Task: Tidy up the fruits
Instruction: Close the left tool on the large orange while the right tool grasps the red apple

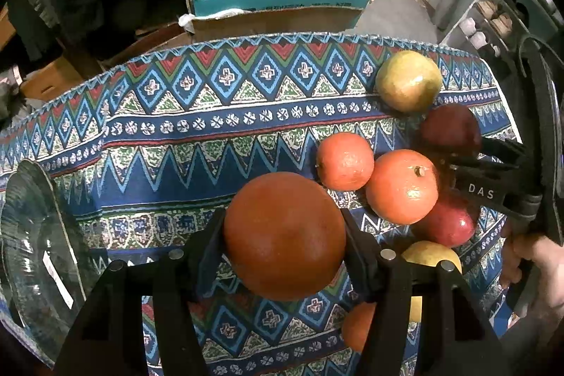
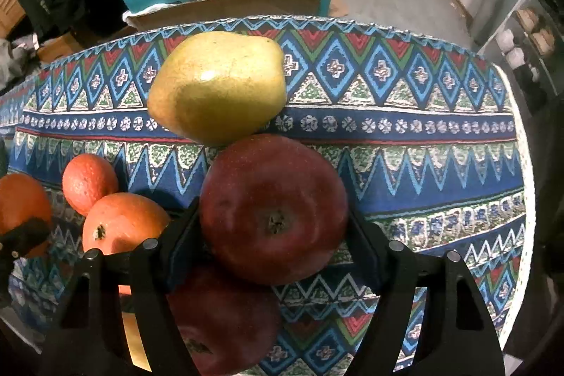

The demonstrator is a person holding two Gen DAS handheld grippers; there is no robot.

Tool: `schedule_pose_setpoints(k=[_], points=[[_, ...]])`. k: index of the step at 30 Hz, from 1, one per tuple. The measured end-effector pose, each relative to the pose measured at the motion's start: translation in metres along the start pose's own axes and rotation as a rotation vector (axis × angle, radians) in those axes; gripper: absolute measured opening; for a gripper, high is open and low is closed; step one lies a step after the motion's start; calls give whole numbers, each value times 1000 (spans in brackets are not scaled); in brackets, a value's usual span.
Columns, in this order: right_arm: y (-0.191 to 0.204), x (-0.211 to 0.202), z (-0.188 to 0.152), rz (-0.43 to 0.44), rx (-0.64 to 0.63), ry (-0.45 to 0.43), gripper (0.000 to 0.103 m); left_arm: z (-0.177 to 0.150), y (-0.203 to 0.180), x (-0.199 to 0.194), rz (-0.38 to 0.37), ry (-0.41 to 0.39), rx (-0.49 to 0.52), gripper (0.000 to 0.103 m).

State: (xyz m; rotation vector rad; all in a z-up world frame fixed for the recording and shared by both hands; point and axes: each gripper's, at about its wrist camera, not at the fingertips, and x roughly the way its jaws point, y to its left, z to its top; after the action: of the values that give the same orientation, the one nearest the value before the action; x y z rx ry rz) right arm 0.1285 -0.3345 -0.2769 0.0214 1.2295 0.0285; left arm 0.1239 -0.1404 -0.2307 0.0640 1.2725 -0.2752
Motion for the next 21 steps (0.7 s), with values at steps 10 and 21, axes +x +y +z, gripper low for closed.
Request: schedule_pose_setpoints(k=[10,21], points=[[2,-51,-7,-47,-26,-122,75,0,0,-38,17,-86,13,63],[18,-110,-16,-44,-54,-237,75,-8,3,-81,31,-179,-5,63]])
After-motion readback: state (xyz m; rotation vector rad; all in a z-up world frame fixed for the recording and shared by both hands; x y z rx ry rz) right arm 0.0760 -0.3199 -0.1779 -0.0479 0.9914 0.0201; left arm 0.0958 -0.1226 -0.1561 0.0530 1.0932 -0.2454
